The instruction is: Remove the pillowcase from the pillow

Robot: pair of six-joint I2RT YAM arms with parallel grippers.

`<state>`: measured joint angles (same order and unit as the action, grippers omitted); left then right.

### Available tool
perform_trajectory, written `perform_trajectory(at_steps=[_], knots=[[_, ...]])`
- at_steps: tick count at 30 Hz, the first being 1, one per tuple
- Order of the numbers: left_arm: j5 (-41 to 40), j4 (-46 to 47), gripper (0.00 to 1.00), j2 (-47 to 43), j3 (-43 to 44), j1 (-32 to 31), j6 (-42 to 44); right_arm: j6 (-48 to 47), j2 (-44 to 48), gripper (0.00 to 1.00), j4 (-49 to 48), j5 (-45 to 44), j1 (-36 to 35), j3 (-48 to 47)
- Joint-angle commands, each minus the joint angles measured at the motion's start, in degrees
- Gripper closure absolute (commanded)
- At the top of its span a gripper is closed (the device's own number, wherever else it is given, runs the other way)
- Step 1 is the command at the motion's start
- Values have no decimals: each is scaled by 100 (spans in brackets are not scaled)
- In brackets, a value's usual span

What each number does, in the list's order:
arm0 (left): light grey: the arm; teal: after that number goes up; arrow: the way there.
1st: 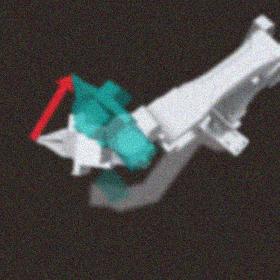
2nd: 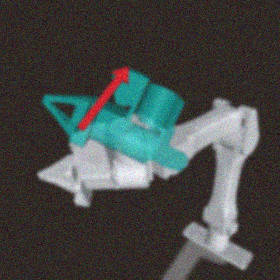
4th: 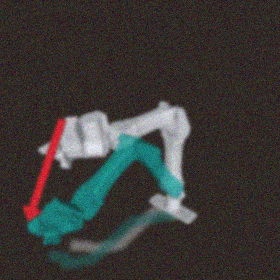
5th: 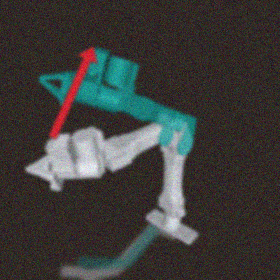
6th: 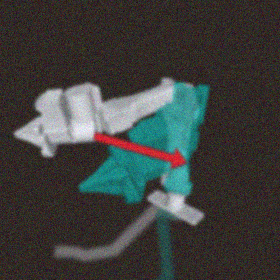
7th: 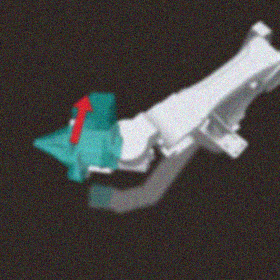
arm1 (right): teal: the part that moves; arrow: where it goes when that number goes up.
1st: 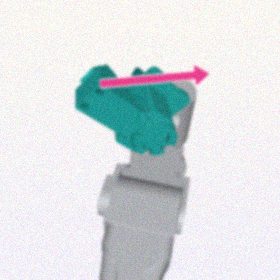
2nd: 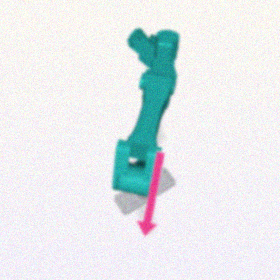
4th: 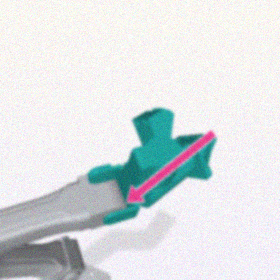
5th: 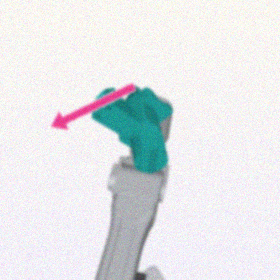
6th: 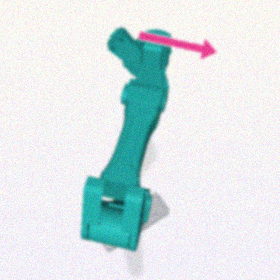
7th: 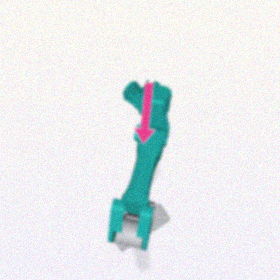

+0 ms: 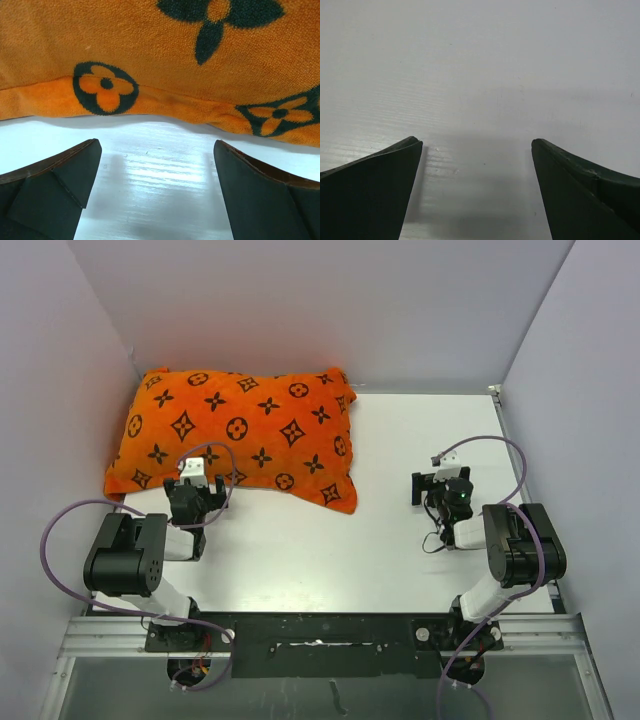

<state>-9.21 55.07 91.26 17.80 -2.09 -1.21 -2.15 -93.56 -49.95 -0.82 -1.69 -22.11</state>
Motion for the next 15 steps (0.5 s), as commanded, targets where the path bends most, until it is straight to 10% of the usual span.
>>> perform_trajectory(at_steps=[1,15], knots=[[-24,215,2,76,171,-2,18,-40,46,2,-234,-6,3,-39],[1597,-980,2,-407,651,381,144,52,172,2,30,-431,-41,-125]])
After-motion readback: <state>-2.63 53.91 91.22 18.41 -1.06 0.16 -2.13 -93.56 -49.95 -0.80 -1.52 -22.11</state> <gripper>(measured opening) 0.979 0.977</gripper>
